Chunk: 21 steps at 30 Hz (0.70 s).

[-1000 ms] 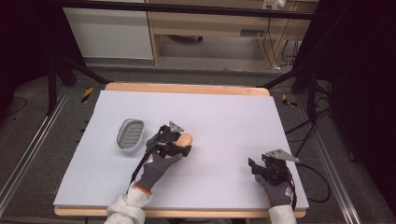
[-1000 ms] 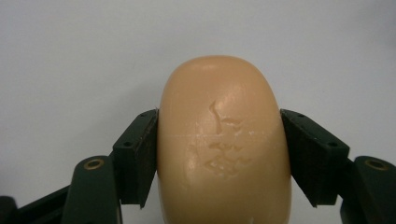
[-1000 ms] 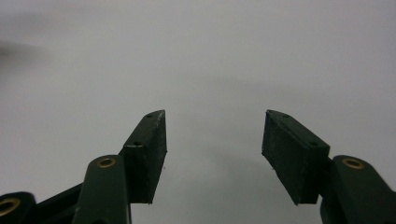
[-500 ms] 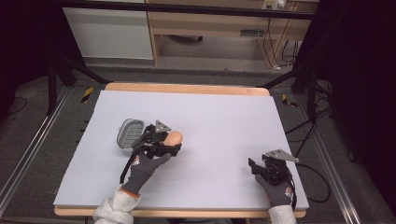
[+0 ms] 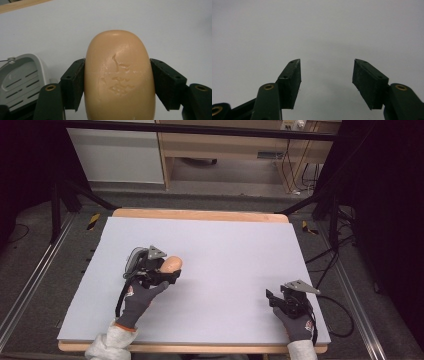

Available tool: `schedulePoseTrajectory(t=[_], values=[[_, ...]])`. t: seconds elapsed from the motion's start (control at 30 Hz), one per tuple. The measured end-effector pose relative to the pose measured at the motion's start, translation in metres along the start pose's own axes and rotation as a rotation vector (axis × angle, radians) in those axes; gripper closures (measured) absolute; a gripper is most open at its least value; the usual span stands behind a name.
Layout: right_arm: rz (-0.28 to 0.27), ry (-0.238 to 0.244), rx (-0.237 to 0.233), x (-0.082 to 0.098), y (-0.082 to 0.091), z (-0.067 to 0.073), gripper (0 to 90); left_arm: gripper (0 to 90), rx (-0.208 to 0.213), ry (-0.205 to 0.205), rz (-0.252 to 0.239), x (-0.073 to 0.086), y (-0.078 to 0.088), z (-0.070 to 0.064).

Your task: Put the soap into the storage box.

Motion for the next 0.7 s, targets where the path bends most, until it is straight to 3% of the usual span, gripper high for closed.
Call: schedulePoseTrajectory(t=[0.33,0.7], values=[[-0.001,0.001,0.0,0.0,0.0,0.001,39.8,31.7,-0.045,0.032,-0.008,0.004,0.013,0.025],[-0.002,0.0,-0.004,0.0,0.0,0.002,39.6,31.7,-0.083,0.086,-0.002,0.012,0.012,0.05]])
Point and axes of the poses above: each handheld gripper's, and its own axes: y roughly backward along the jaws, x roughly out of its underside, z roughly to its left, the point moved 4 cm from there along -y, roughly forward along the jaws, and after that the axes turned 13 degrees about -y, right-handed, at the moved point
